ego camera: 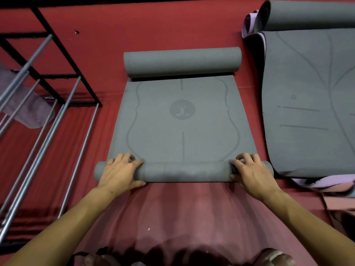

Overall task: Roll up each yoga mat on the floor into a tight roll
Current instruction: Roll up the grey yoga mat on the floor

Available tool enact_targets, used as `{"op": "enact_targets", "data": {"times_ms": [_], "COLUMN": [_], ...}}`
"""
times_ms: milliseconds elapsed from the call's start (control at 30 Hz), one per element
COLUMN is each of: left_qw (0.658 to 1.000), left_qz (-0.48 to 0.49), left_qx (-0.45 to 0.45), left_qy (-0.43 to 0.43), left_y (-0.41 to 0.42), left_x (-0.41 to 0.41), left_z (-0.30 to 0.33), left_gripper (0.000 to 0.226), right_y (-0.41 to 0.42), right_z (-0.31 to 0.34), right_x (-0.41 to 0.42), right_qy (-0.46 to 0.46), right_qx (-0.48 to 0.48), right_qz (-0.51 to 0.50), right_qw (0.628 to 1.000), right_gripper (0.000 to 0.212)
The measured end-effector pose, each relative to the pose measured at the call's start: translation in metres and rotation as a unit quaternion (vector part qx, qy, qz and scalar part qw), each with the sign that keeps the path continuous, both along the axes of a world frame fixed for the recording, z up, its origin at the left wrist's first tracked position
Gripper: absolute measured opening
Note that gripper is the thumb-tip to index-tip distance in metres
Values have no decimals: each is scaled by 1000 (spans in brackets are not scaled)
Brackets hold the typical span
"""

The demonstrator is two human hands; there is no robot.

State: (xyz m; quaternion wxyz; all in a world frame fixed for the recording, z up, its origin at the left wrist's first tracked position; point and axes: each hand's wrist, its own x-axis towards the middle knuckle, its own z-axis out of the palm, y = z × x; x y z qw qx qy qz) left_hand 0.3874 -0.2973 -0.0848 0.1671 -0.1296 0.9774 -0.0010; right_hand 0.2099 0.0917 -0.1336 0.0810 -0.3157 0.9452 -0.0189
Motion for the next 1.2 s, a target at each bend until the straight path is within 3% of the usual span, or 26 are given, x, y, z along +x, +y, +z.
{"op": "enact_targets", "data": {"times_ms": [167, 400, 667, 900, 1200], "left_qw": [1000, 998, 997, 998, 999], "left_qz": [0, 8, -4, -21, -5], "left_qx": [-16, 1, -30, -47, -36], "left_qy": [23, 56, 73, 31, 14], "left_y": [5, 5, 4, 3, 1], "left_x": [-5, -3, -2, -11, -23], "left_z": [-2, -3, -13, -11, -10], "left_gripper": [73, 61, 54, 79, 71], "right_y": [0, -3, -4, -4, -11], "right_z": [0, 1, -5, -4, 1], "right_x": [9, 9, 17, 7, -12], "right_qy": [31, 35, 42, 33, 59], "right_qx": [-28, -55, -57, 29, 66], "right_qz": [0, -12, -17, 10, 45], "right_qw": [999, 998, 997, 999, 995], "right_gripper": [48, 24, 60, 86, 71]}}
